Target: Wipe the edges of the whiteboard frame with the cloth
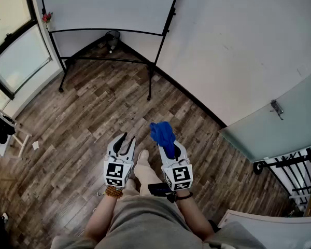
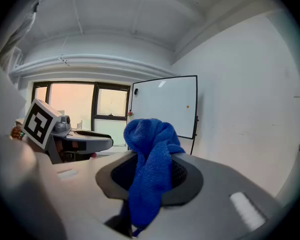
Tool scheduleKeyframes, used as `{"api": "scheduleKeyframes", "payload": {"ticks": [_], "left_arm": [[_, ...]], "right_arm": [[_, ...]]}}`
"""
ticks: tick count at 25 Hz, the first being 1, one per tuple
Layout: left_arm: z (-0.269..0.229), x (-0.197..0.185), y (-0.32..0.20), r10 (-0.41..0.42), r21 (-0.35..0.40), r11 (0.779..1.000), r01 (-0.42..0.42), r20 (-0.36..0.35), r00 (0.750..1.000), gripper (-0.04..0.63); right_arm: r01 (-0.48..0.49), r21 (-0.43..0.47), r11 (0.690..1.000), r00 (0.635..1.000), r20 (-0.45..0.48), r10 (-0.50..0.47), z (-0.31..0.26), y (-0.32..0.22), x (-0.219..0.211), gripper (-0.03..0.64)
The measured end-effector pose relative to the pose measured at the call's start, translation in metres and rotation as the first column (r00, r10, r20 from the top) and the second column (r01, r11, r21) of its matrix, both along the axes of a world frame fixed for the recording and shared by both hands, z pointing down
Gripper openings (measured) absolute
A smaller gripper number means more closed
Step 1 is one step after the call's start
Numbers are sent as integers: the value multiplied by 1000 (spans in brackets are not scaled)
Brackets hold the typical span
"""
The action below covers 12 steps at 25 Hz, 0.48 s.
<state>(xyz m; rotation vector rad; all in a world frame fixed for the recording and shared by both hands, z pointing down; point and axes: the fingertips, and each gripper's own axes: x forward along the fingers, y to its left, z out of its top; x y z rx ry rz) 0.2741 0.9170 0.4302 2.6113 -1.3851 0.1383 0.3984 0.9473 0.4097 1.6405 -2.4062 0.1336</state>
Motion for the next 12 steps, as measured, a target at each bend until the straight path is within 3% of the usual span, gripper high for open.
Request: {"api": "scheduleKeyframes", "payload": {"ticks": [6,12], "left_arm": [[8,5,-66,-2,-11,1000,2,21,1000,135],[6,11,-146,13,-21,1000,-11,96,995,135]], "right_arm": [[14,-7,1000,997,75,-13,13,-74,5,117],[11,1,1000,994,111,-11,15,-170,15,118]]}}
